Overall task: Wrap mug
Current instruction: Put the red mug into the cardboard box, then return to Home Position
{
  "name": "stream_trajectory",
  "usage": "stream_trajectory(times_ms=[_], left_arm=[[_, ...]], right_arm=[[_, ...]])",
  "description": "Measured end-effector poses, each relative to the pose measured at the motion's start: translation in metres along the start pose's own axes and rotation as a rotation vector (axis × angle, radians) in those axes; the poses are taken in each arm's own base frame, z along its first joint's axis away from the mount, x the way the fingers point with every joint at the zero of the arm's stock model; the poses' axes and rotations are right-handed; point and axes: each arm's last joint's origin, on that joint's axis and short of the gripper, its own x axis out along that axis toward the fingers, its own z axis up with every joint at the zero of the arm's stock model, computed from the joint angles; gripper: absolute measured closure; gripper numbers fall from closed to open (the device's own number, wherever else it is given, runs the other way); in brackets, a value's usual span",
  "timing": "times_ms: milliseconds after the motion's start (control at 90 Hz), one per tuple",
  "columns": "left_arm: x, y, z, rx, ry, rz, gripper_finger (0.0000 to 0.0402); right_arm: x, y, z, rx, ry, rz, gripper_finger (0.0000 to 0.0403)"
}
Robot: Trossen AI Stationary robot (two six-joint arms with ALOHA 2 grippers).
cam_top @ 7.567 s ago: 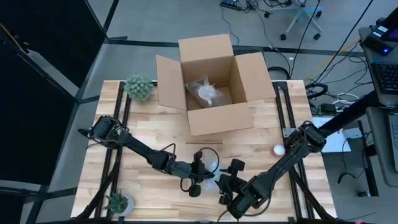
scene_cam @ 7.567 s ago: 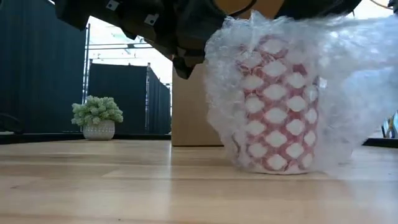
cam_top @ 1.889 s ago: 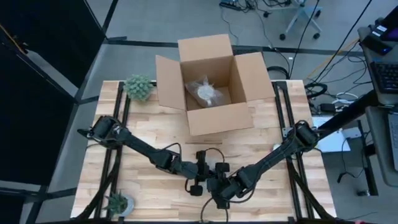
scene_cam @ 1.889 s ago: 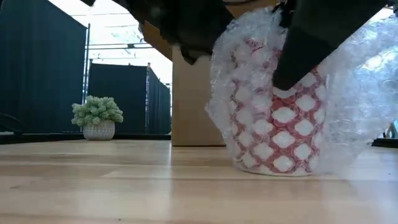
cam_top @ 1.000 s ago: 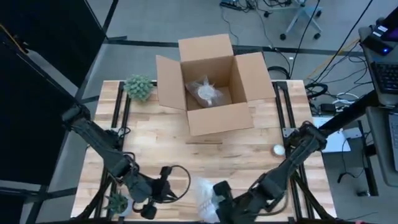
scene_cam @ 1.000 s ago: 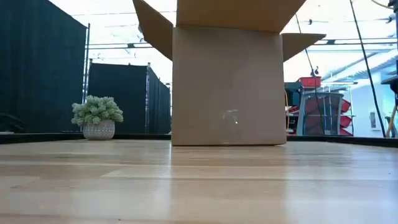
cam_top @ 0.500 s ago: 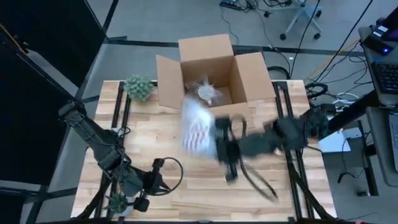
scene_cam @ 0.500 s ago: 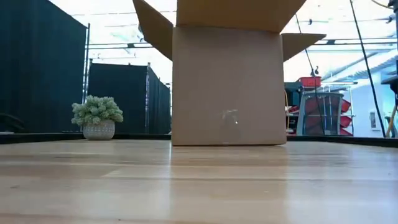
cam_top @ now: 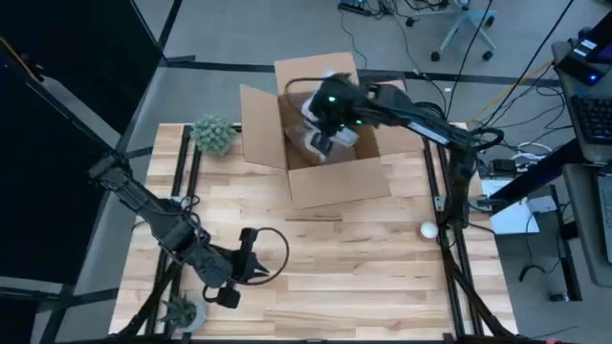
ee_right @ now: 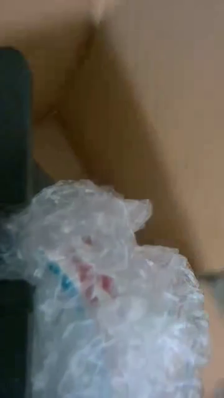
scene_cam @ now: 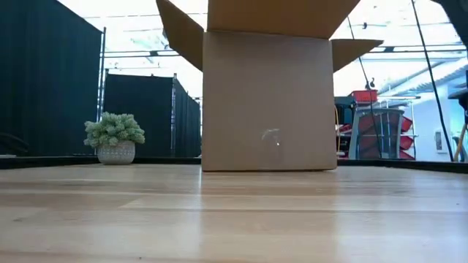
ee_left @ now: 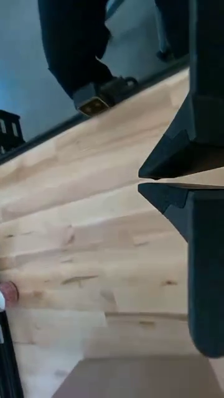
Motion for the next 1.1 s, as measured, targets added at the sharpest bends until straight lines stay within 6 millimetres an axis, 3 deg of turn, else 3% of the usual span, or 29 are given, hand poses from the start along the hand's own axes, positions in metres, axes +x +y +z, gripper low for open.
stream_trajectory(times_ms=[167, 267, 389, 522, 633, 756, 922, 1100], left_arm=[[0.000, 0.000, -0.001, 0.028, 0.002, -0.001, 0.0391], [0.000, 0.000, -0.001, 0.046, 0.003, -0.001, 0.0391], [0.000, 0.000, -0.001, 0.061, 0.003, -0.001, 0.0391], [0.000, 0.000, -0.001, 0.061, 0.004, -0.001, 0.0391], [0.000, 0.000, -0.001, 0.060, 0.005, 0.000, 0.0391], [0.000, 0.000, -0.001, 0.056, 0.006, 0.000, 0.0391], [0.000, 0.000, -0.002, 0.055, 0.015, 0.002, 0.0391], [0.001, 0.002, -0.002, 0.032, 0.015, 0.006, 0.0391]], right_arm=[[0.079, -0.004, -0.022, 0.051, 0.103, 0.036, 0.0391], [0.114, -0.004, -0.033, 0.079, 0.077, 0.043, 0.0391], [0.142, -0.004, -0.043, 0.096, 0.027, 0.033, 0.0390], [0.153, -0.003, -0.052, 0.135, 0.005, 0.028, 0.0382], [0.146, -0.004, -0.043, 0.153, -0.010, 0.038, 0.0346], [0.121, -0.008, -0.024, 0.147, -0.021, 0.039, 0.0287], [0.043, -0.016, 0.014, 0.105, -0.114, 0.035, 0.0214], [-0.021, -0.013, 0.015, 0.080, -0.092, 0.082, 0.0178]])
